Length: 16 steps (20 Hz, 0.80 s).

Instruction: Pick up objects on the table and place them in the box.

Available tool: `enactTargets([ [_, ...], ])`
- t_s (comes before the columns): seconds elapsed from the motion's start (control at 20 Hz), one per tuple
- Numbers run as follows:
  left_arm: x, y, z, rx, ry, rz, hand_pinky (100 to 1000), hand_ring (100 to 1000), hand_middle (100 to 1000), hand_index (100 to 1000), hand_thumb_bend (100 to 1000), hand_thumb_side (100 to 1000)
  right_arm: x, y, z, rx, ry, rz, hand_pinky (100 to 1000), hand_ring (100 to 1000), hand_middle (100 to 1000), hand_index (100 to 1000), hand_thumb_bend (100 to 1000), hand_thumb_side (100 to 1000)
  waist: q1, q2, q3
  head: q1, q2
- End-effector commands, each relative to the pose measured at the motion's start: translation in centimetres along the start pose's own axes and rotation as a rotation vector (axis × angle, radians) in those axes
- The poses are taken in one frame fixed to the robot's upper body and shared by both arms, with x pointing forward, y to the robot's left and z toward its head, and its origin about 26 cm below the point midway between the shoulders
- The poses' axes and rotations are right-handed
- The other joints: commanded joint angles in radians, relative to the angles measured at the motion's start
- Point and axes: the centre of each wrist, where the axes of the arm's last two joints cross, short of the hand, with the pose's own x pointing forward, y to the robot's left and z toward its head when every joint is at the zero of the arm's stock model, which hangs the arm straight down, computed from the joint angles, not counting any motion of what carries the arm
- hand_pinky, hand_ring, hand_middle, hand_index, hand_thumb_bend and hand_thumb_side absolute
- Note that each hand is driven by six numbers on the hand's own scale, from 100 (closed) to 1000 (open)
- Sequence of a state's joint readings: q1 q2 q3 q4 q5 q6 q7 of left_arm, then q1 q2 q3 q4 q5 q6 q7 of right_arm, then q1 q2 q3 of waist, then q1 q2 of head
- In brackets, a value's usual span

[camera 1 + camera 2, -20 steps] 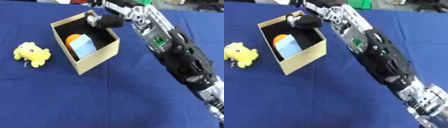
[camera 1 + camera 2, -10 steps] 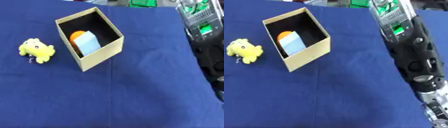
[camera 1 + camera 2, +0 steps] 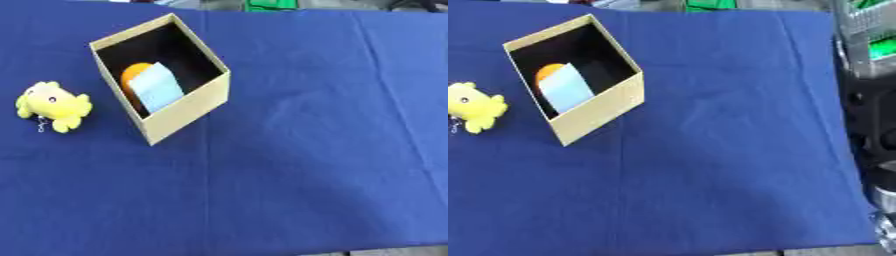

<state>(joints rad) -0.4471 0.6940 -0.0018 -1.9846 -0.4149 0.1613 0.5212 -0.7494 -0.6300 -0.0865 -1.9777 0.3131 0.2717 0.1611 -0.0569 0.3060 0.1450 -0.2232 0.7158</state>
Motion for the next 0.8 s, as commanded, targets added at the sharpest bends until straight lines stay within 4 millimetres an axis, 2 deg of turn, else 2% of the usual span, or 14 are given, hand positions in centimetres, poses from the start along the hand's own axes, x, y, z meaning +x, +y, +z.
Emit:
enactTargets([
  [0.05, 0.26, 0.80, -0.66, 0.021, -0.030, -0.017, 579, 837, 717, 801, 552, 1000, 0.57, -1.24, 0.07, -0.054, -0.049, -0.008, 883, 922, 857, 977, 100, 847, 0.005, -0.016, 0.000, -0.003, -0.002],
  [0.65, 0.30, 0.79, -0.70, 0.020, -0.033, -0.016, 579, 837, 717, 801, 552, 1000, 0.30, -0.42, 0.47, -0.142, -0.080, -0.177, 883, 922, 857, 977, 100, 847, 0.004, -0.015, 0.003, -0.005, -0.003],
  [0.75, 0.30, 0.79, -0.71, 0.020, -0.033, -0.015, 578, 838, 717, 800, 552, 1000, 0.08, -0.42, 0.67, -0.159, -0.083, -0.199, 862, 901, 848, 967, 100, 844, 0.005, -0.015, -0.003, -0.004, -0.005],
  [0.8, 0.26, 0.75, -0.57, 0.008, -0.038, -0.020, 612, 824, 780, 875, 477, 1000, -0.23, -0.61, 0.91, -0.171, -0.082, -0.203, 846, 869, 827, 940, 100, 812, 0.011, -0.015, -0.011, 0.034, -0.015],
])
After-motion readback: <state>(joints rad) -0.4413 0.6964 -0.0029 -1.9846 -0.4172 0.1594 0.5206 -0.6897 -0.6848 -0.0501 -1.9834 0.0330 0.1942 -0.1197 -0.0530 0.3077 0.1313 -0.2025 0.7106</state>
